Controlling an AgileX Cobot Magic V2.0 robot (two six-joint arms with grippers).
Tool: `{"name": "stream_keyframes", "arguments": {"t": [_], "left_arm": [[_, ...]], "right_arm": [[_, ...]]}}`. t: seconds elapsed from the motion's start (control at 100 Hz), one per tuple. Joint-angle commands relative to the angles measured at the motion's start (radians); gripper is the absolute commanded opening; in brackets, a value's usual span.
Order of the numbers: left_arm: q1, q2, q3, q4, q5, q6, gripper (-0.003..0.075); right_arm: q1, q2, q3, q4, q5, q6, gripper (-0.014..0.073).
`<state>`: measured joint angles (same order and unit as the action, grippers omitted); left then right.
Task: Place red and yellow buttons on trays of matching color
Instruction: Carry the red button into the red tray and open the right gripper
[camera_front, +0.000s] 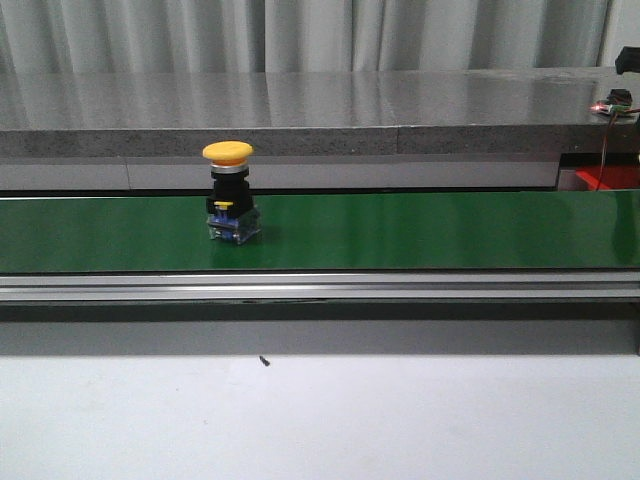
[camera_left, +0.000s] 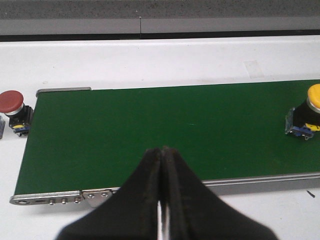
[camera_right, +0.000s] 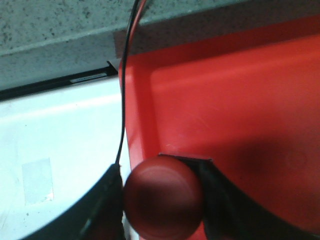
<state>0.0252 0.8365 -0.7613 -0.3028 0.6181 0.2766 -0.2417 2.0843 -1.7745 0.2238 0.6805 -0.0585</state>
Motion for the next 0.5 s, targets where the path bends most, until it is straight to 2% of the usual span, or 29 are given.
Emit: {"name": "stream_keyframes", "arguments": {"t": [0.0, 0.35, 0.4, 0.49], "left_arm": [[-0.007, -0.010, -0.026, -0.014, -0.063, 0.001, -0.0020], [-0.007, -0.010, -0.026, -0.014, -0.063, 0.001, -0.0020], [-0.007, -0.010, -0.026, -0.014, -0.063, 0.001, -0.0020], [-0.007, -0.010, -0.026, -0.014, -0.064, 0.001, -0.0020]], "right_arm": [[-0.004, -0.018, -0.087, 0.013, -0.002, -0.011, 0.0130], [-0.004, 0.055, -0.110, 0.015, 0.018, -0.011, 0.0136], [-0.004, 0.057, -0.110, 0.015, 0.022, -0.011, 0.0173], [-0.004, 0.057, -0.110, 0.015, 0.019, -0.011, 0.0328]]}}
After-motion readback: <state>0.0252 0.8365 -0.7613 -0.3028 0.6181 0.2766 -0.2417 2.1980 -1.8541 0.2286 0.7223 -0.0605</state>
